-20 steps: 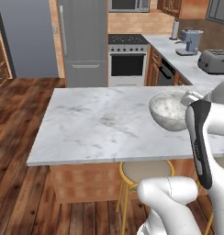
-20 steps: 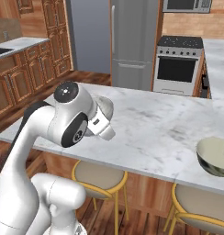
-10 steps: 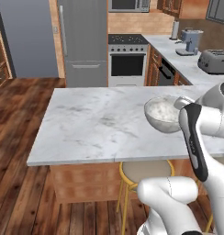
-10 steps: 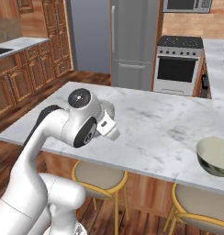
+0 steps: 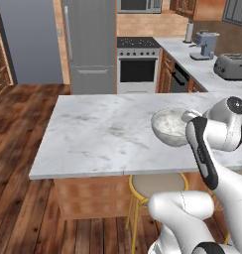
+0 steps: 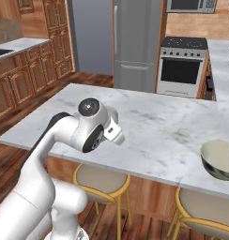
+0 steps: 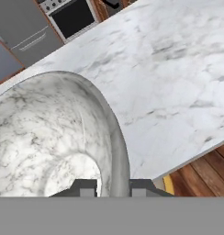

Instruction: Pick up the bowls from the cabinet and place each bowl in front of a stool on the dining counter.

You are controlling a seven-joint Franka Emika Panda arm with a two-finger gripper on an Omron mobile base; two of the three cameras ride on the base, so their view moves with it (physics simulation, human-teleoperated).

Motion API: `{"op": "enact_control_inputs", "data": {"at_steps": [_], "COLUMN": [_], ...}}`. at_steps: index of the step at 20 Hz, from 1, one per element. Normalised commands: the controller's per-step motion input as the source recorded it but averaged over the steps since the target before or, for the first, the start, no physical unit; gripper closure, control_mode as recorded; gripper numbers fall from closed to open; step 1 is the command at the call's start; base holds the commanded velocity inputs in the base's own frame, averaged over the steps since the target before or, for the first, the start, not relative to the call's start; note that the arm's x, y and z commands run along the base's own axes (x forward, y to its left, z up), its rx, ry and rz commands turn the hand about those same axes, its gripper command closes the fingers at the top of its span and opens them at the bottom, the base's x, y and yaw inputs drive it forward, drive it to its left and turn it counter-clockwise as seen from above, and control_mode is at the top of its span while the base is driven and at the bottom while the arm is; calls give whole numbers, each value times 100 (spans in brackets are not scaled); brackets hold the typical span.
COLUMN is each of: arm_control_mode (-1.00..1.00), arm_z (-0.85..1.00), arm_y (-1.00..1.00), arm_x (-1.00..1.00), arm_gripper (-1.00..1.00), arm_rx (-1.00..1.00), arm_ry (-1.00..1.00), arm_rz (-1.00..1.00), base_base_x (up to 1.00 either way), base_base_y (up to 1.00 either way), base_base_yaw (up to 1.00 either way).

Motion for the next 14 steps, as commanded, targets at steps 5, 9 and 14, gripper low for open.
{"op": "enact_control_inputs", "data": {"at_steps": [5,9,14], "arm_control_mode": [-100,-100,-100], "arm_z": [-27,-27,-28], "arm_y": [0,0,0], "arm_x": [28,27,27], "arm_gripper": [100,100,100], "arm_rx": [0,0,0], "arm_ry": [0,0,0], "arm_rz": [1,1,1], "base_base_x": [0,0,0], "base_base_y": [0,0,0], "base_base_yaw": [0,0,0]}}
